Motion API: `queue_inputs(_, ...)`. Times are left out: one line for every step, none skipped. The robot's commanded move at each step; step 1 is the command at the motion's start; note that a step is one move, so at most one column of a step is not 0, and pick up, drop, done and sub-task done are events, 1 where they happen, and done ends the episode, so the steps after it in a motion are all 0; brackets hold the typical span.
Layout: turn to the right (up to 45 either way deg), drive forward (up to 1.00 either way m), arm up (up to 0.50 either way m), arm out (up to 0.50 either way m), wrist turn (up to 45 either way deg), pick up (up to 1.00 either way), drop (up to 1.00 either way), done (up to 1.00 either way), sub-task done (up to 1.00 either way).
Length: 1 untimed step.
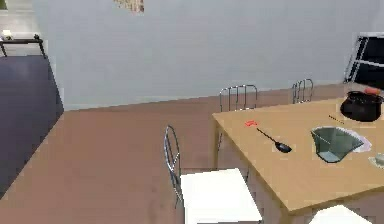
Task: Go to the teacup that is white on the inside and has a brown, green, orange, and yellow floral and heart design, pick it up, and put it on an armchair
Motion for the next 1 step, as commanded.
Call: queue_inputs(45.0, 0.0, 0.0, 0.0, 0.0, 0.0, 0.0, 0.0, 0.0)
